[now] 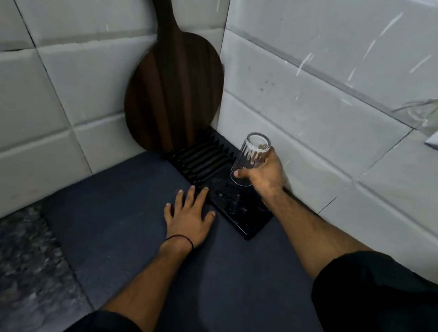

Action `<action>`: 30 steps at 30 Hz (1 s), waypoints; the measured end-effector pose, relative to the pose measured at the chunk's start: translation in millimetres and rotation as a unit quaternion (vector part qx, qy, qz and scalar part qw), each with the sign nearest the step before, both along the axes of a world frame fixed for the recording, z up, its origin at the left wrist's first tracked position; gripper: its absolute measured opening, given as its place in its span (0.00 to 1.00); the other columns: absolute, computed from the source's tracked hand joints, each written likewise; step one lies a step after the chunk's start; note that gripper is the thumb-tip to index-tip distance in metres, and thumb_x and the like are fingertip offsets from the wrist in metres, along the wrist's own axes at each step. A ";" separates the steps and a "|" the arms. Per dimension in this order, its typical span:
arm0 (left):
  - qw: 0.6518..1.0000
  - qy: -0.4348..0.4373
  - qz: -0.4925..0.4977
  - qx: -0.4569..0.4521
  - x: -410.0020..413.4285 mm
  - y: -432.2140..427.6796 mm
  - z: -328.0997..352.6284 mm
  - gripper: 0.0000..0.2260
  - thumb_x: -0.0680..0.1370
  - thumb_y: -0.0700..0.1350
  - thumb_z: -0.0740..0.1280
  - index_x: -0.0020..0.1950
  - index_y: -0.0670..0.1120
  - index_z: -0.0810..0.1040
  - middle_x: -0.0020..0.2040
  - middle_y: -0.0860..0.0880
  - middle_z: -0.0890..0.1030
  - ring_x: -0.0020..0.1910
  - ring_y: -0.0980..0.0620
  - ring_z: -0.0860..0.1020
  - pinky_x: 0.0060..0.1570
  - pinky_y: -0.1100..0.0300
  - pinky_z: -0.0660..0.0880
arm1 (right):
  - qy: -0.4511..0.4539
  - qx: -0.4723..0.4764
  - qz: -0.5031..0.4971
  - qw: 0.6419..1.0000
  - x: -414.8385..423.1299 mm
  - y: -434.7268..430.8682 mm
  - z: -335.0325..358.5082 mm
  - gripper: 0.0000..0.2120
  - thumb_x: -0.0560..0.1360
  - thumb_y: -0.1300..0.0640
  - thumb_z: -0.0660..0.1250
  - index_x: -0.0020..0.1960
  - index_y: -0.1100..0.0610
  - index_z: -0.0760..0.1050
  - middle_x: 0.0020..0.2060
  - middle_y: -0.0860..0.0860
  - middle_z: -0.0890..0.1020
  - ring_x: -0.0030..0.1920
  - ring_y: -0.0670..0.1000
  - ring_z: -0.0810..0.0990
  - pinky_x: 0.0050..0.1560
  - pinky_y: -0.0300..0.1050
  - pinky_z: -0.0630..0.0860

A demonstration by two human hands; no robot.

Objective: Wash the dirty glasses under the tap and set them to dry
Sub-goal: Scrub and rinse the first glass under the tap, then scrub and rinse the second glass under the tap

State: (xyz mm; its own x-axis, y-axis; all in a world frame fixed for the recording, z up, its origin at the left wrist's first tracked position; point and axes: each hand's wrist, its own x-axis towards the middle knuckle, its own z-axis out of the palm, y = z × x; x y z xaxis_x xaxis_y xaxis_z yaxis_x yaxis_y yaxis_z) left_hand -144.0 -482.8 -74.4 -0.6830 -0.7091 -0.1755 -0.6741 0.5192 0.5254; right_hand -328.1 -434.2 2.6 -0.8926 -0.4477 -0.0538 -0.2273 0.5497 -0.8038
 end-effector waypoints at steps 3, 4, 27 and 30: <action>1.000 0.004 -0.001 -0.027 3.7 1.3 -12.1 0.29 0.82 0.61 0.54 0.80 0.62 0.45 0.82 0.55 0.46 0.80 0.49 0.41 0.76 0.42 0.40 | 0.006 0.006 0.010 1.000 -2.3 -1.9 -15.1 0.41 0.53 0.55 0.85 0.62 0.48 0.72 0.54 0.47 0.83 0.58 0.53 0.80 0.65 0.51 0.73; 1.000 0.009 0.003 -0.027 2.8 0.7 -12.8 0.29 0.82 0.61 0.54 0.80 0.62 0.45 0.82 0.55 0.46 0.80 0.50 0.41 0.75 0.43 0.40 | 0.004 0.007 0.009 1.000 -1.5 -1.6 -16.3 0.41 0.54 0.55 0.85 0.63 0.48 0.72 0.54 0.47 0.82 0.59 0.53 0.79 0.66 0.50 0.72; 0.991 0.130 0.028 0.030 23.9 54.4 26.2 0.17 0.79 0.45 0.64 0.68 0.50 0.76 0.69 0.50 0.75 0.66 0.47 0.73 0.65 0.45 0.70 | -0.020 -0.084 0.098 0.991 48.1 171.3 49.9 0.10 0.73 0.62 0.74 0.52 0.54 0.80 0.49 0.50 0.82 0.47 0.47 0.80 0.49 0.39 0.75; 0.983 0.176 0.002 0.054 34.7 106.1 35.4 0.13 0.79 0.42 0.65 0.63 0.48 0.80 0.63 0.49 0.79 0.61 0.46 0.76 0.62 0.46 0.73 | 0.030 -0.106 0.093 0.990 81.0 237.7 62.2 0.06 0.75 0.65 0.72 0.50 0.57 0.82 0.46 0.50 0.84 0.44 0.44 0.81 0.49 0.35 0.76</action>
